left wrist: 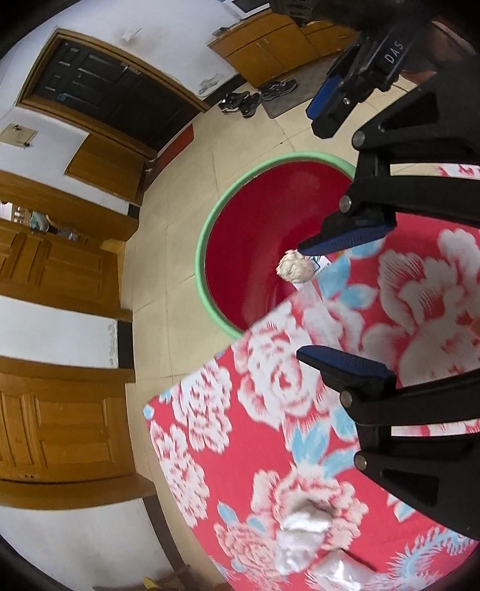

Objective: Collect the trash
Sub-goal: 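Reach the left gripper to the clear plastic bag and grasp it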

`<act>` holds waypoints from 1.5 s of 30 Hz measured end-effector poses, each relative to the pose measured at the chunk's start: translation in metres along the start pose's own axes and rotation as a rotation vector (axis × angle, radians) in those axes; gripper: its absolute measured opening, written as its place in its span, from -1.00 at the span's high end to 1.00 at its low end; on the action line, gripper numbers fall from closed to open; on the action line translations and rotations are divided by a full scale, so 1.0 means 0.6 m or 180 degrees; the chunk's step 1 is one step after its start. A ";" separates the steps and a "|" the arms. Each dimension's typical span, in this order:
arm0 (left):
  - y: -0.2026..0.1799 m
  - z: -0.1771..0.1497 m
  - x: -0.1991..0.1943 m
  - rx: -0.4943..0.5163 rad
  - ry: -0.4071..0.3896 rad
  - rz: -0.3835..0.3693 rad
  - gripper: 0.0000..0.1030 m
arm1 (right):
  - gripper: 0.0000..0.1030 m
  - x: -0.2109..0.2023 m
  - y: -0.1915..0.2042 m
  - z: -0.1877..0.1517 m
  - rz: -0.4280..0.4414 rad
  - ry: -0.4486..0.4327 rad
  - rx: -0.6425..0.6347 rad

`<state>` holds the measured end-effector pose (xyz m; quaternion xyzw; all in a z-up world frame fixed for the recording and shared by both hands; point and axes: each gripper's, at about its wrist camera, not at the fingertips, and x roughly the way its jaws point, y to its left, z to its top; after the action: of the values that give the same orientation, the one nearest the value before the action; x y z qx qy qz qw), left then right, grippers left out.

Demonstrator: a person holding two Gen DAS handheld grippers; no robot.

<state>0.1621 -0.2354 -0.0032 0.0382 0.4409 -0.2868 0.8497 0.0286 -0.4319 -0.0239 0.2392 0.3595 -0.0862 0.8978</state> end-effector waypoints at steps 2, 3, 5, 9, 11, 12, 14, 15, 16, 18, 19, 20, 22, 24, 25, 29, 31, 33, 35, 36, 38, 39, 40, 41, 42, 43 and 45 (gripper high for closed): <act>0.012 -0.004 -0.011 -0.0024 -0.0025 0.0038 0.02 | -0.38 -0.003 0.009 0.000 0.0027 0.0005 -0.0022; 0.020 -0.006 -0.018 -0.0036 -0.0039 0.0066 0.02 | -0.38 -0.004 0.012 0.000 0.0037 0.0008 -0.0031; 0.038 -0.011 -0.030 -0.0068 -0.0057 0.0126 0.02 | -0.39 -0.005 0.021 -0.001 0.0062 0.0018 -0.0054; 0.075 -0.016 -0.047 -0.0156 -0.0086 0.0234 0.02 | -0.42 -0.010 0.041 -0.005 0.0104 0.0026 -0.0096; 0.097 -0.019 -0.056 -0.0211 -0.0099 0.0299 0.02 | -0.44 -0.011 0.049 -0.005 0.0121 0.0030 -0.0107; 0.109 -0.020 -0.062 -0.0236 -0.0106 0.0335 0.02 | -0.46 -0.011 0.055 -0.006 0.0136 0.0038 -0.0117; 0.135 -0.023 -0.074 -0.0281 -0.0130 0.0425 0.02 | -0.48 -0.010 0.066 -0.007 0.0168 0.0050 -0.0138; 0.144 -0.024 -0.079 -0.0290 -0.0137 0.0460 0.02 | -0.48 -0.007 0.073 -0.009 0.0178 0.0059 -0.0150; 0.158 -0.026 -0.085 -0.0307 -0.0149 0.0513 0.02 | -0.49 -0.006 0.078 -0.010 0.0192 0.0071 -0.0160; 0.182 -0.030 -0.096 -0.0340 -0.0172 0.0600 0.02 | -0.52 -0.004 0.089 -0.013 0.0219 0.0093 -0.0189; 0.195 -0.031 -0.101 -0.0359 -0.0178 0.0648 0.03 | -0.52 -0.002 0.094 -0.014 0.0224 0.0105 -0.0207; 0.209 -0.033 -0.106 -0.0381 -0.0183 0.0695 0.02 | -0.52 0.000 0.099 -0.014 0.0226 0.0115 -0.0222; 0.232 -0.037 -0.116 -0.0408 -0.0184 0.0771 0.02 | -0.53 0.003 0.107 -0.017 0.0229 0.0137 -0.0244; 0.255 -0.040 -0.121 -0.0429 -0.0176 0.0866 0.02 | -0.54 0.006 0.115 -0.018 0.0235 0.0163 -0.0256; 0.266 -0.042 -0.124 -0.0445 -0.0176 0.0910 0.02 | -0.54 0.007 0.118 -0.019 0.0237 0.0170 -0.0262; 0.317 -0.049 -0.126 -0.0503 -0.0105 0.1032 0.02 | -0.58 0.014 0.133 -0.022 0.0218 0.0225 -0.0301; 0.337 -0.050 -0.121 -0.0511 -0.0042 0.1091 0.02 | -0.58 0.016 0.140 -0.024 0.0213 0.0249 -0.0316; 0.355 -0.053 -0.115 -0.0534 0.0011 0.1119 0.02 | -0.58 0.019 0.147 -0.026 0.0208 0.0273 -0.0338; 0.370 -0.056 -0.107 -0.0560 0.0066 0.1150 0.02 | -0.59 0.022 0.152 -0.027 0.0200 0.0299 -0.0352; 0.374 -0.057 -0.103 -0.0566 0.0097 0.1172 0.02 | -0.59 0.023 0.154 -0.027 0.0195 0.0309 -0.0356; 0.383 -0.060 -0.095 -0.0602 0.0134 0.1169 0.02 | -0.59 0.028 0.159 -0.026 0.0188 0.0332 -0.0362; 0.385 -0.062 -0.091 -0.0622 0.0140 0.1149 0.02 | -0.59 0.029 0.162 -0.026 0.0186 0.0342 -0.0367; 0.389 -0.065 -0.087 -0.0648 0.0157 0.1115 0.02 | -0.59 0.031 0.165 -0.026 0.0185 0.0355 -0.0372; 0.392 -0.068 -0.083 -0.0671 0.0162 0.1079 0.02 | -0.59 0.033 0.167 -0.026 0.0186 0.0367 -0.0379; 0.393 -0.070 -0.082 -0.0687 0.0157 0.1052 0.03 | -0.59 0.035 0.171 -0.025 0.0186 0.0377 -0.0386; 0.393 -0.071 -0.079 -0.0699 0.0153 0.1032 0.02 | -0.59 0.038 0.176 -0.024 0.0188 0.0392 -0.0402; 0.396 -0.075 -0.073 -0.0721 0.0181 0.1014 0.02 | -0.59 0.042 0.185 -0.021 0.0200 0.0411 -0.0443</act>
<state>0.2334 -0.0036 -0.0414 0.0197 0.4825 -0.0961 0.8704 0.0755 -0.3286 -0.0079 0.1925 0.4141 -0.0171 0.8895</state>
